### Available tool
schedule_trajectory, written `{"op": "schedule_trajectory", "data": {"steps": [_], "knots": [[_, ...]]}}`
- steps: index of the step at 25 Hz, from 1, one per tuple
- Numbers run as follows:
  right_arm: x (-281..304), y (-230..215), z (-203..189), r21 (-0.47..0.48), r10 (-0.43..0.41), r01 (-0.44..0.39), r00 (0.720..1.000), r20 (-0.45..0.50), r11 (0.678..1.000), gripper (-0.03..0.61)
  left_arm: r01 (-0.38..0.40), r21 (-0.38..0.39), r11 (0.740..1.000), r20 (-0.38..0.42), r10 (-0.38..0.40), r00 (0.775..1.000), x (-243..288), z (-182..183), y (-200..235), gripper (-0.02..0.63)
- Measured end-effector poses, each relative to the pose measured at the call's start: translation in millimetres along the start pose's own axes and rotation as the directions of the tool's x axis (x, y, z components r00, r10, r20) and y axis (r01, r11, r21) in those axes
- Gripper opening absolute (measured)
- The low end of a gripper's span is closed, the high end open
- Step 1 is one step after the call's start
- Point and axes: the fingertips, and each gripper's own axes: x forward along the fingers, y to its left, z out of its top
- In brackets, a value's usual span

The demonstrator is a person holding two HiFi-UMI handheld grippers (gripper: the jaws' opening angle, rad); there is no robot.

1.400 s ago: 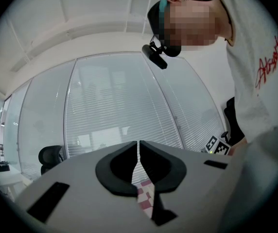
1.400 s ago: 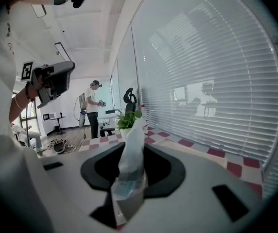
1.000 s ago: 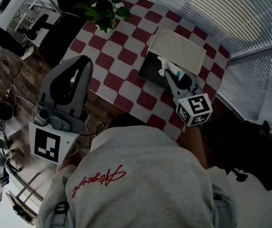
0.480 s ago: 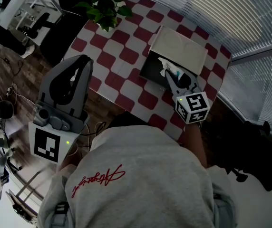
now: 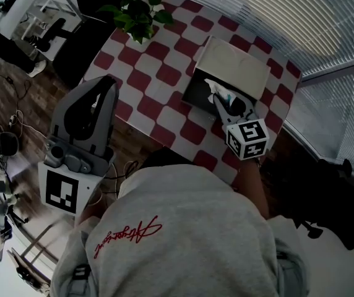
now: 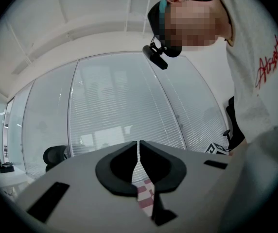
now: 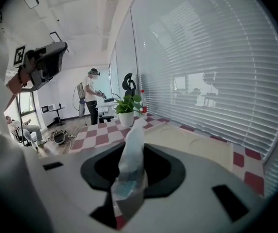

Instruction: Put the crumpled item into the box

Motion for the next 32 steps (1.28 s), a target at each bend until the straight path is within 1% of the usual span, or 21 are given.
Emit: {"op": "schedule_trajectory", "data": {"steps": [18, 32], "knots": [[11, -5, -25, 0.019, 0.007, -0.006, 0.996, -0.086, 1.000, 0.118, -0.014, 0.004, 1.000, -0.010, 0.014, 1.000, -3, -1, 0, 0.026], [18, -6, -34, 0.024, 0.023, -0.020, 0.991, -0.129, 1.000, 0.118, -0.027, 0.010, 1.000, -0.020, 0.027, 0.999, -6, 1, 1, 0.026]]}}
